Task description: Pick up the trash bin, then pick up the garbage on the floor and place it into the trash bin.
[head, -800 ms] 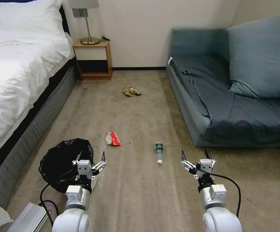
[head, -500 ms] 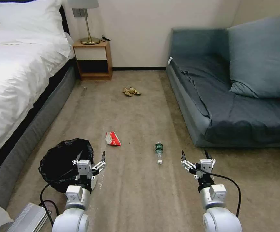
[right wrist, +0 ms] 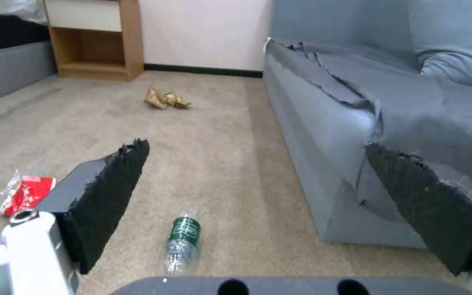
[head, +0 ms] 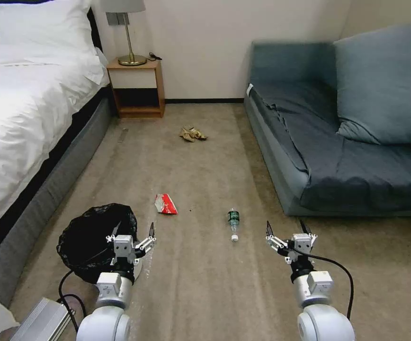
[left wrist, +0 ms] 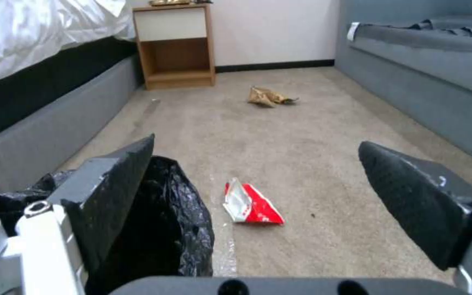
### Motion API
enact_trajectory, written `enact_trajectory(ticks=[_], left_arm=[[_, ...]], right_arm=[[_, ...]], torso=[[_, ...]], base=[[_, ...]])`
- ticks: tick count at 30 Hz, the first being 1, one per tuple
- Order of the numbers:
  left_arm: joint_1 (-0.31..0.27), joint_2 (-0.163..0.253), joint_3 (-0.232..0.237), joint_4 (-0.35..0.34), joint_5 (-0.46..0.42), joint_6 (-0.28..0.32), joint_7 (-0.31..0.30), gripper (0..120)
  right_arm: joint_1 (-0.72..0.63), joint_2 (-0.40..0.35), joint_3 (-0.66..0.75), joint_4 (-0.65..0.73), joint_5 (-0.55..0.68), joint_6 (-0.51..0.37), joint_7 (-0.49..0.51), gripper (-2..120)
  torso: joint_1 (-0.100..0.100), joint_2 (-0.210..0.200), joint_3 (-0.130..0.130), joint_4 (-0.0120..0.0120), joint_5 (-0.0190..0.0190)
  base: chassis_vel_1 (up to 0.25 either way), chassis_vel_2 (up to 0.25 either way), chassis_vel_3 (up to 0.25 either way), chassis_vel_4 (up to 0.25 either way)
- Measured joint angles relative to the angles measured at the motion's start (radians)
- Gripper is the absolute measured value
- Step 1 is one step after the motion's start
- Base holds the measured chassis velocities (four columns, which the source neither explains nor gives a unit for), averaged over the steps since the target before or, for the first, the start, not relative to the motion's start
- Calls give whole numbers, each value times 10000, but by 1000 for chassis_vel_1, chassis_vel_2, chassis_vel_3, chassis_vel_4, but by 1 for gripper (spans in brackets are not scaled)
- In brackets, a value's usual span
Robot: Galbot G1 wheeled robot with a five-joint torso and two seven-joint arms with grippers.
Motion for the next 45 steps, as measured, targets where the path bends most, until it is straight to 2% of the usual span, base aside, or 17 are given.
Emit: enact_trajectory(ticks=[39,43,45], left_arm=[[-9,1,0,7,0,-2,0,100],[-453,65,-81,477,-41,-31,-120,100],[-1206,183,-222,1256,-140,-100,-357,100]], right_arm=[[0,0,0,0,0,0,0,100],[463,-5,-54,-392,335,23,1,100],[1322,-18,-177,-1128,974,119,1,100]], torso=[[0,0,0,1,0],[0,0,0,-1,0],[0,-1,1,1,0]], base=[[0,0,0,0],[0,0,0,0],[0,0,0,0]])
